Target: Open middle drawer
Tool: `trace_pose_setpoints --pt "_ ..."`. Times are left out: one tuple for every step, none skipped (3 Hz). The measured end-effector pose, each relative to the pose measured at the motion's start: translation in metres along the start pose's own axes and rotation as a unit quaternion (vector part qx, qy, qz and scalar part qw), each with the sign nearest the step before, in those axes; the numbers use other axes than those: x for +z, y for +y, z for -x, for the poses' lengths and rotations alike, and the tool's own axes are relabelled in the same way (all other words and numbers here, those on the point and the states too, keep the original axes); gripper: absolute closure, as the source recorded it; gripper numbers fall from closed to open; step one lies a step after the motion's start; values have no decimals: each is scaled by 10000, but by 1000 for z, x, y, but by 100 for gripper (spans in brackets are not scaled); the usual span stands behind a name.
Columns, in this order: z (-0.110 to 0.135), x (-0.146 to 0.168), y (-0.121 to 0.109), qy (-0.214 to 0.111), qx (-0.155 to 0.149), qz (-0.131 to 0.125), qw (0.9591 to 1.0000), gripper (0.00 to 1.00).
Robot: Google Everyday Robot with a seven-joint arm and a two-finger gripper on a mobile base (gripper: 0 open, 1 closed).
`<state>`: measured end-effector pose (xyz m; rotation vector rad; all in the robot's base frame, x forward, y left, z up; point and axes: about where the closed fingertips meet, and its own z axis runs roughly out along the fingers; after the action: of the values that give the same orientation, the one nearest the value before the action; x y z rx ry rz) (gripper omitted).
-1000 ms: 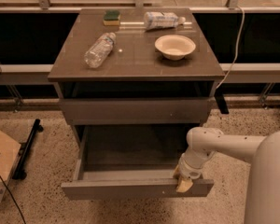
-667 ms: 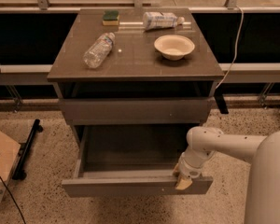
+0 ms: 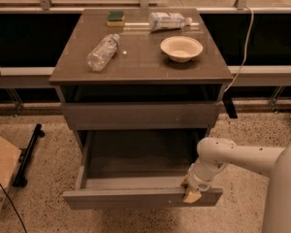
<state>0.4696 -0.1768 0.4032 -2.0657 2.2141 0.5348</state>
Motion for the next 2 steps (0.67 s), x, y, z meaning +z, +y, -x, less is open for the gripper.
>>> trace_pose_setpoints --pt "0 0 0 0 0 1 10000 18" --pt "0 2 1 -1 0 21 10000 0"
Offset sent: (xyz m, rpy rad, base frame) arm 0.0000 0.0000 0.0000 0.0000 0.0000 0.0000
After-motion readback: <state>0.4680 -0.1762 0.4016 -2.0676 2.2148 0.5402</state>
